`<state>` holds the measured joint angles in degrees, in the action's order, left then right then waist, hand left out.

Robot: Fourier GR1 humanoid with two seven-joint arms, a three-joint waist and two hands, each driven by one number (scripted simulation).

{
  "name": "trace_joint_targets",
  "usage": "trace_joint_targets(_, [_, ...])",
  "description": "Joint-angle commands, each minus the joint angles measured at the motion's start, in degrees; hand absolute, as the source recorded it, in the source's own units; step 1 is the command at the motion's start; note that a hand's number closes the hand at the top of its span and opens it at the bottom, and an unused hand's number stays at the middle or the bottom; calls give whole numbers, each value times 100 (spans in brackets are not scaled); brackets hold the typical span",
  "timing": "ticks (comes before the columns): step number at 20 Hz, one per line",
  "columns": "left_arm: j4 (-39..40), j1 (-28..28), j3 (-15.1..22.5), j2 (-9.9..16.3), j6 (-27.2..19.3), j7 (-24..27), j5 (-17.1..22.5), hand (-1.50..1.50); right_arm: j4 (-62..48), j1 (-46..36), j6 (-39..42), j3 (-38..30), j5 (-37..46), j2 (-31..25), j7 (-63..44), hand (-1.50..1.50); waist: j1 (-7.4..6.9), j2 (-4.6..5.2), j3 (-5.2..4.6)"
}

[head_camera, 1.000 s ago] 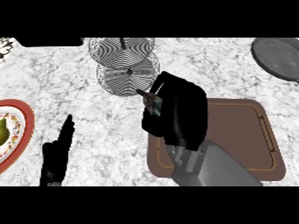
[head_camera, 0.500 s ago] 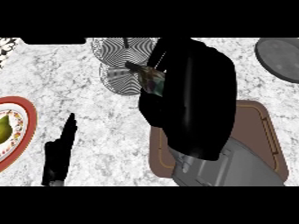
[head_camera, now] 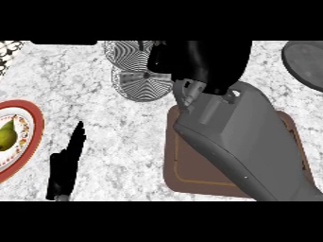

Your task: Pick the eggplant from the tray and place it in the tiered basket

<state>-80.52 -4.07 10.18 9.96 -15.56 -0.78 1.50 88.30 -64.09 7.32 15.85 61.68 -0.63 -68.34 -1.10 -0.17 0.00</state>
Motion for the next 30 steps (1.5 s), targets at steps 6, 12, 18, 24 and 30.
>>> trace_joint_targets(6, [74,171,-102,68,154,-199,49,0,-2007,-803,-625,-620,-323,61,-273,150,-56,52,-9])
trace_joint_targets(12, [145,151,-181,97,362,-74,135,0,-3384,-1265,-1305,-459,-630,62,258,150,-101,54,-9])
trace_joint_targets(18, [66,254,-115,2,174,-88,-73,0,-4675,-1431,-1958,-576,-746,62,472,150,-176,85,-10])
trace_joint_targets(24, [-25,166,-85,-53,180,-180,-78,0,-5553,-1492,-2893,-959,-1009,62,1185,150,-230,105,-6])
trace_joint_targets(30, [45,48,-25,-93,312,95,-51,0,-5399,-1073,-3897,-1548,-2138,62,1727,-150,-315,129,-2])
